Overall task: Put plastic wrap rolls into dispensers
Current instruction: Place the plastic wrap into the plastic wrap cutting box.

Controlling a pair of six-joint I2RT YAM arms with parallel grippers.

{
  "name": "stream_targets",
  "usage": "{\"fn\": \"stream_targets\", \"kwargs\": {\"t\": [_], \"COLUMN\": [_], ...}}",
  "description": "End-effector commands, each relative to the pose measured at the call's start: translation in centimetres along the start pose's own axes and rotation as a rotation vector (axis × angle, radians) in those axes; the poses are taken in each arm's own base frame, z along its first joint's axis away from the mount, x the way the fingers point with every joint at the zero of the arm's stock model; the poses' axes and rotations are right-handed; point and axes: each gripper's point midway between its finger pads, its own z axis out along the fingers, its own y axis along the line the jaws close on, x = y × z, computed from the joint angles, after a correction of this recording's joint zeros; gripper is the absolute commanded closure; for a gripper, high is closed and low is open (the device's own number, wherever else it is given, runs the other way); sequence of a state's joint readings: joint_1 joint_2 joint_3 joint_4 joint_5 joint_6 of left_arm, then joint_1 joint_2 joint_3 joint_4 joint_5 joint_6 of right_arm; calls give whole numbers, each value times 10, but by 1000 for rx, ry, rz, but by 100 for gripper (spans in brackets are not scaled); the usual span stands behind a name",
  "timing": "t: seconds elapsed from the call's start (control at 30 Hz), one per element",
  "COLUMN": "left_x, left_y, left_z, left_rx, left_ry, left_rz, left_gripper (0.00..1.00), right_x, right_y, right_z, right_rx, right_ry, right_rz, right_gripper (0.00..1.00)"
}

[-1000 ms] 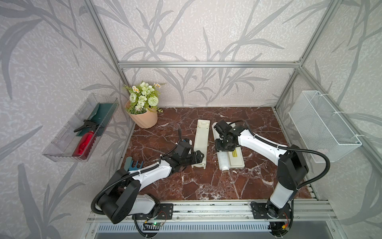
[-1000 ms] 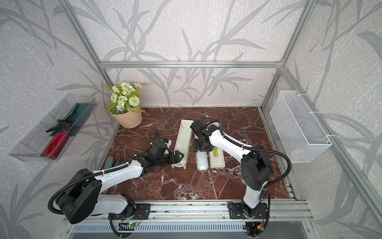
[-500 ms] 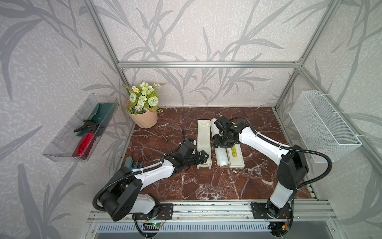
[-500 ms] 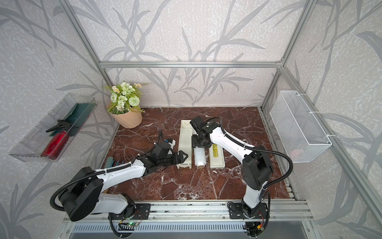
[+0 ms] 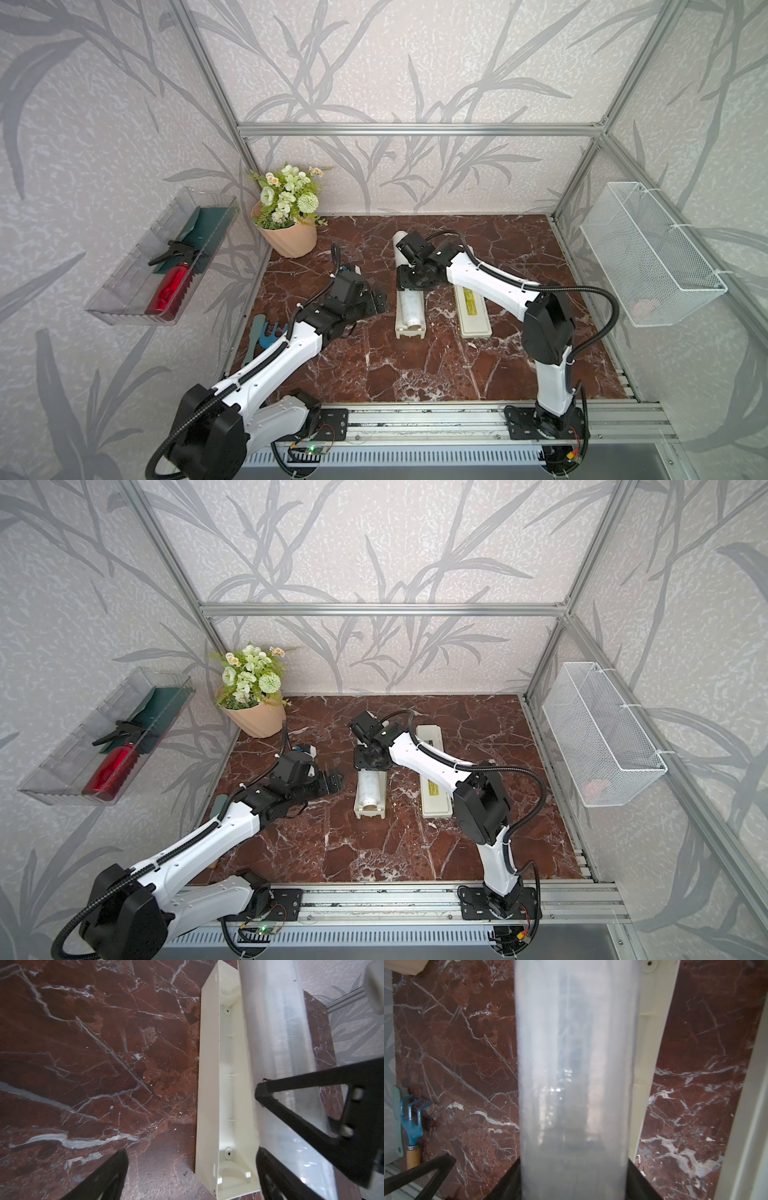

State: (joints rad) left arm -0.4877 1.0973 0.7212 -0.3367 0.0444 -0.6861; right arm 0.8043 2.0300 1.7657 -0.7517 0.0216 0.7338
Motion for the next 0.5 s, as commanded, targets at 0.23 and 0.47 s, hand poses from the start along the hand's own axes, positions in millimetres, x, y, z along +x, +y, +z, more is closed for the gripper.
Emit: {"fn": "stream_targets", "kwargs": {"t": [0.23, 0.47], "left_x": [3, 5], "left_y": [15, 16], "left_z": [-10, -9], "left_rx": [-50, -40], "left_ry": [3, 3], "left_rz": [19, 18], "left_gripper": [5, 4], "right_x": [-29, -23], "right_y": [-2, -12], "right_z": [23, 45], "right_rx": [56, 102], "right_ry": [-150, -136], "right_rz": [27, 1], "right_gripper": [76, 76]}}
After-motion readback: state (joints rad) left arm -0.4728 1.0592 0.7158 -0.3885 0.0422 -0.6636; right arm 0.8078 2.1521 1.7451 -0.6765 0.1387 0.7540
